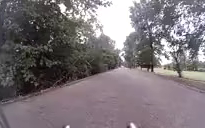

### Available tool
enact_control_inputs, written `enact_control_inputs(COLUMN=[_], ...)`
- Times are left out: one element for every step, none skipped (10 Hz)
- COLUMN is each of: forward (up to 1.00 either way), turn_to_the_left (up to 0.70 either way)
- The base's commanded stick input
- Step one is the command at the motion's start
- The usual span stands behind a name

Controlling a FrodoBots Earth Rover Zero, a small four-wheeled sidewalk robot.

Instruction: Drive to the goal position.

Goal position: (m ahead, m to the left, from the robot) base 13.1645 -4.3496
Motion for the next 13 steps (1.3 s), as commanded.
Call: enact_control_inputs(forward=[0.7,0.7,0.7,0.7,0.7,0.7,0.7,0.7,0.7,0.7,0.7,0.7,0.7], turn_to_the_left=[0.0,0.0,0.0,0.0,0.0,0.0,0.0,0.0,0.0,0.0,0.0,0.0,0.0])
